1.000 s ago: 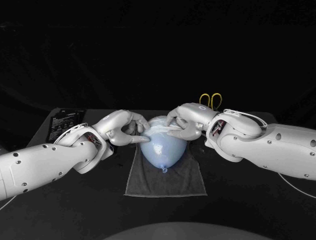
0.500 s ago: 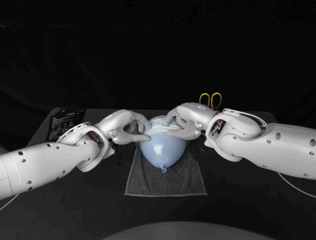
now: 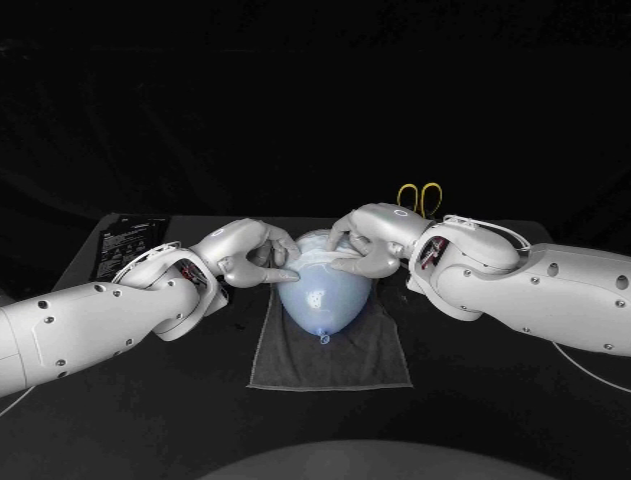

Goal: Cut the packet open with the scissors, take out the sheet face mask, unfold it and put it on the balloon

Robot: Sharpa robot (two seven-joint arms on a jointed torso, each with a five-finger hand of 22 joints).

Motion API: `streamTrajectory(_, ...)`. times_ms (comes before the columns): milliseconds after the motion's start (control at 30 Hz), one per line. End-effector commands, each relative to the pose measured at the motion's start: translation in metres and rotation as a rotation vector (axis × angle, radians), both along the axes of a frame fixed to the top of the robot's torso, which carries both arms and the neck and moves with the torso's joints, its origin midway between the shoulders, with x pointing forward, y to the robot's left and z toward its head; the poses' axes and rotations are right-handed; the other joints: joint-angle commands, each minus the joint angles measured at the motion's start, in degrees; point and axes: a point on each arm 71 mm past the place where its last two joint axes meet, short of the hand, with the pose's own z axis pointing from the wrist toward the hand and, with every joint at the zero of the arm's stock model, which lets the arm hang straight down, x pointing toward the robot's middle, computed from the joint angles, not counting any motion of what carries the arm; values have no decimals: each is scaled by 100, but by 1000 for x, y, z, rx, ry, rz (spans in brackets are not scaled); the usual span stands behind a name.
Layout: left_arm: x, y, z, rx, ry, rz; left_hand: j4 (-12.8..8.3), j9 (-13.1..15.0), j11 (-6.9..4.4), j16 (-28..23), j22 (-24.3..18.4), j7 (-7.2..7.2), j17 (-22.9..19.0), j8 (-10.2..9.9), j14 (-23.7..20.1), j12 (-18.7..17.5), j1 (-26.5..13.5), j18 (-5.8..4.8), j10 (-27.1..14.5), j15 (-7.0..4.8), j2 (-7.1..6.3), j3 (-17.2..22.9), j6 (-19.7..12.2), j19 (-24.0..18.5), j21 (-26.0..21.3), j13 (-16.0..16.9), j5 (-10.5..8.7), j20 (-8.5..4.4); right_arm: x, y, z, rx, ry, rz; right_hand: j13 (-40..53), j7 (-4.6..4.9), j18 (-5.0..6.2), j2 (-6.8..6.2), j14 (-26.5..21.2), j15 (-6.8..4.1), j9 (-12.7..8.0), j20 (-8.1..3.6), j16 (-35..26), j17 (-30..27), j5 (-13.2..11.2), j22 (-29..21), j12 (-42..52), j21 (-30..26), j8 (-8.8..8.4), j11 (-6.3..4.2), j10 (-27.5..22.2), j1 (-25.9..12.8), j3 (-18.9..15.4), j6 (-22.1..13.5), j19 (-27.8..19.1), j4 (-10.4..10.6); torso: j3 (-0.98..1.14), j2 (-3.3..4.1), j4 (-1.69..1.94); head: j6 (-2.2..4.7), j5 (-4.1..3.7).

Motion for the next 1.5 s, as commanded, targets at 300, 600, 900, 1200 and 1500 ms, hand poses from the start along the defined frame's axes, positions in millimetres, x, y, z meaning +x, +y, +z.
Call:
streamTrajectory(300,0,-5,-1,14,-8,-14,-56,-136,-82,65,107,-15,4,-102,21,-239,889,87,69,-68,504,737,392,11,192,-171,-10,-80,-1,1,-4,-32,17,5,497,-2,6,27,598,19,4,48,18,1455,-35,921,23,5,-33,-7,52,-4,-31,36,-1,-10,-1,2,-4,-12,4)
streamTrajectory(600,-1,-5,2,-27,-30,-19,-19,-220,-107,82,265,-41,-4,-102,42,-479,793,83,165,-93,377,1566,697,-101,418,-352,-9,-116,-1,1,-4,-33,19,5,500,-4,8,29,597,17,3,48,17,1453,-35,918,26,-4,-37,-8,54,-3,-38,40,-4,-5,1,-4,-2,-10,-15)
streamTrajectory(900,-2,-4,7,-77,-62,-17,-74,-159,-162,207,315,-102,261,68,275,-422,540,90,297,-139,389,1974,858,-93,512,-336,-9,-135,-1,1,-5,-34,20,4,497,-5,9,36,597,16,2,48,17,1451,-35,917,24,-8,-40,-9,52,-5,-45,46,-5,4,-1,-3,0,6,-14)
streamTrajectory(1200,-3,-2,16,-169,-109,9,-100,-45,-230,366,344,-182,595,291,540,-260,302,90,418,-197,405,2282,861,-37,587,-233,-7,-170,-1,0,-4,-29,15,0,493,-6,12,39,596,16,2,48,16,1447,-35,914,20,-21,-41,-10,49,-8,-50,53,-9,10,-1,-3,0,31,-15)
streamTrajectory(1500,-2,1,26,-223,-121,53,-188,112,-251,464,382,-209,762,501,660,-77,102,88,392,-221,345,2633,788,-11,668,-76,-9,-198,-1,0,0,17,-16,-6,498,-8,9,41,596,15,3,48,17,1449,-35,918,25,-6,-40,-11,53,-9,-55,59,-4,15,5,-6,-2,52,-7)
